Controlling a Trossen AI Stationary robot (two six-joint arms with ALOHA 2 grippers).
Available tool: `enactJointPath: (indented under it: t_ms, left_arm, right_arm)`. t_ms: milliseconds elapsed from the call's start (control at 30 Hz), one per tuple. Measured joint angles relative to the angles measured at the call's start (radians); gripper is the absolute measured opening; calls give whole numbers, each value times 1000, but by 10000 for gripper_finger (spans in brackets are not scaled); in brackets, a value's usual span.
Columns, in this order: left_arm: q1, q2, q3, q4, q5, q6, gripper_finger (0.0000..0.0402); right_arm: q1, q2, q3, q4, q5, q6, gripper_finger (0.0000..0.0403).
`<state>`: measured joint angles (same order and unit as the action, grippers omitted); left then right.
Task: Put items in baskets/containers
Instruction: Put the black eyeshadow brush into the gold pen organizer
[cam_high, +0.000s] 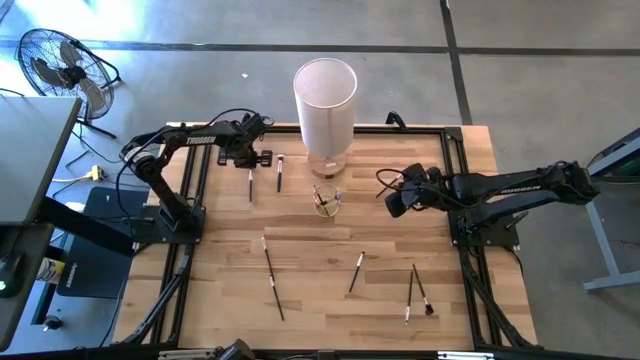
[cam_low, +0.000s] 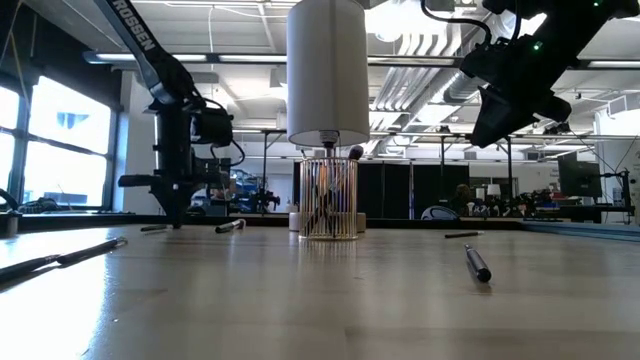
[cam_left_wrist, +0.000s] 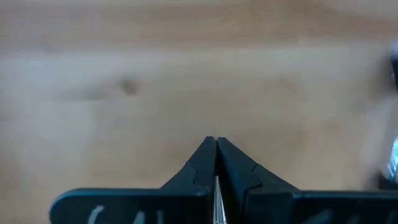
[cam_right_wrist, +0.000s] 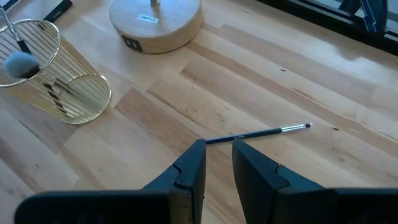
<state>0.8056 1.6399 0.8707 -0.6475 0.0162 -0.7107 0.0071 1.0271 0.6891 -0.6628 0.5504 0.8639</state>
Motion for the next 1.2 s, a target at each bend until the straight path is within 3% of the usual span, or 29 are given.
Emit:
enactJointPath:
  t_ms: [100, 333, 600, 767, 933, 1033, 1200]
  left_arm:
    - [-36, -67, -10, -46, 44, -6, 2]
    - [-151, -326, 0, -14, -44, -100, 1]
    - [-395, -547, 3, 338, -230, -85, 0]
    - [-518, -549, 2, 613, -257, 167, 0]
    - [-591, -461, 3, 873, -235, 338, 0]
    - [-614, -396, 4, 1027, -167, 450, 0]
    - [-626, -292, 4, 1127, -28, 532, 0]
  right_arm:
    - [0, 0, 0, 0, -6, 0, 74]
    - [0, 0, 0, 0, -9, -34, 74]
    - [0, 0, 0, -2, -5, -83, 74]
    - [0, 0, 0, -2, -5, -87, 74]
    - [0, 0, 0, -2, -3, -87, 74]
    - [0, 0, 0, -2, -3, -79, 74]
    - [0, 0, 0, -2, -11, -57, 74]
